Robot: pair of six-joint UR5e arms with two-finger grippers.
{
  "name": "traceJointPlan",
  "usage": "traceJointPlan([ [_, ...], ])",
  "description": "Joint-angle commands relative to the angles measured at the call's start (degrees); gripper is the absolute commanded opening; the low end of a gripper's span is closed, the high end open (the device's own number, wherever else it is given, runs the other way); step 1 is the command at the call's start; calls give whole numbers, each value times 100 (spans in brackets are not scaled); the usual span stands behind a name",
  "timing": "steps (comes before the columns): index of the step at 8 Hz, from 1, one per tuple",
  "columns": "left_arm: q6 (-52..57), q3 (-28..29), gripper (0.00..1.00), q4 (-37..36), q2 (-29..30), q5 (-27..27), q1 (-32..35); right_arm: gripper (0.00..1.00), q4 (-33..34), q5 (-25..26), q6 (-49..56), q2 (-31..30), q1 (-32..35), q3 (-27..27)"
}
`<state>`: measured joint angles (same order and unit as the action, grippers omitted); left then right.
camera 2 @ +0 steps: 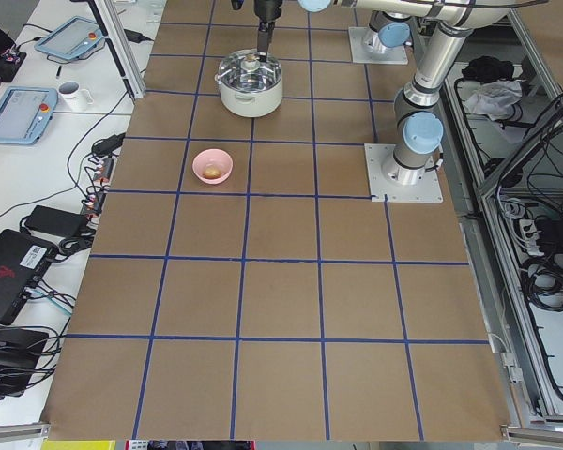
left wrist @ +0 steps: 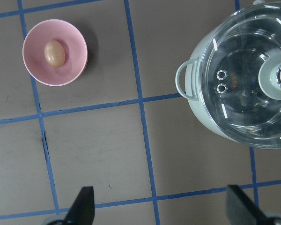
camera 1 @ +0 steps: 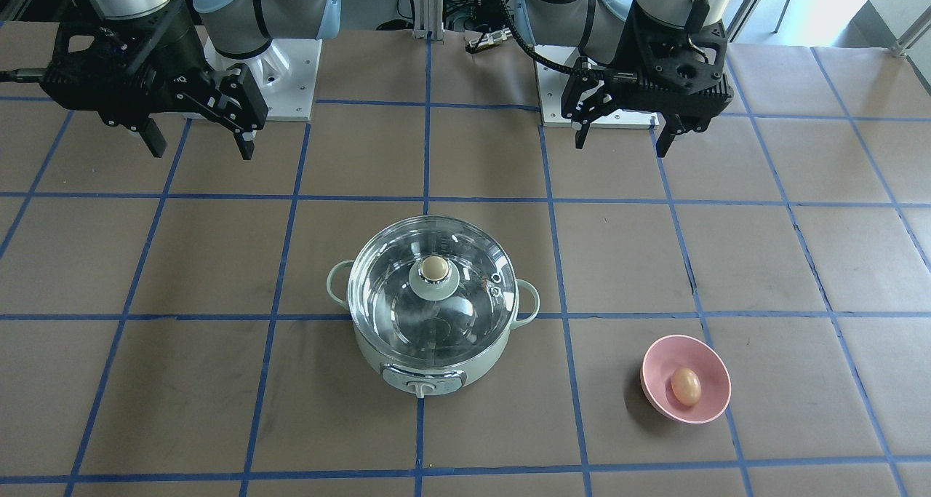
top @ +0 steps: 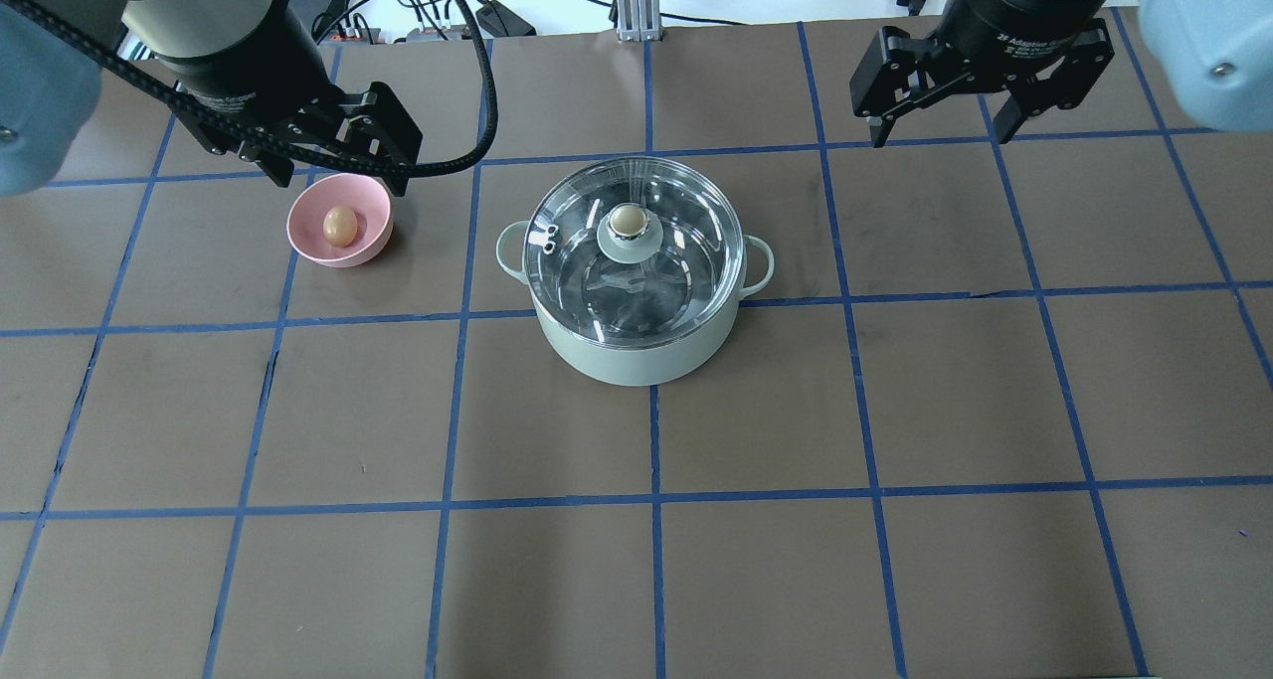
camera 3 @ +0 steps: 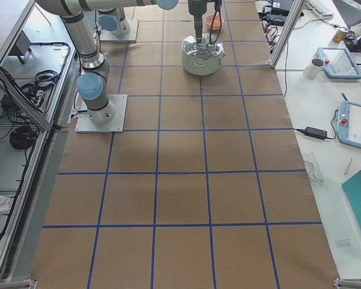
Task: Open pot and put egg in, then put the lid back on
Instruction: 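Move the right gripper to the lid knob while the left descends to the bowl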
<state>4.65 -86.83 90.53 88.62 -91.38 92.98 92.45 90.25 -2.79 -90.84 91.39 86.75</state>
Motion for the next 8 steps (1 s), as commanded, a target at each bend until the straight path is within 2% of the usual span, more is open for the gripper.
traceJointPlan([
  [1, 9, 0, 100, -35, 32, -2, -26, 100, -138, 53, 67, -39, 10, -9],
  [3, 18, 69, 100, -148, 285, -2, -174, 100, 26, 45, 137, -13, 10, -26],
  [4, 9, 122, 100, -428, 652, 24, -349, 100, 341, -120, 208, -21, 36, -79],
  [5, 27, 123, 100, -691, 1004, 198, -551, 100, 361, -566, 217, -56, 19, -88],
  [6, 114, 131, 100, -1060, 1260, 444, -623, 100, 431, -735, 269, 13, 28, -88],
  [8, 491, 132, 100, -1412, 1918, 481, -1008, 100, 432, -405, 778, 31, 10, -18],
])
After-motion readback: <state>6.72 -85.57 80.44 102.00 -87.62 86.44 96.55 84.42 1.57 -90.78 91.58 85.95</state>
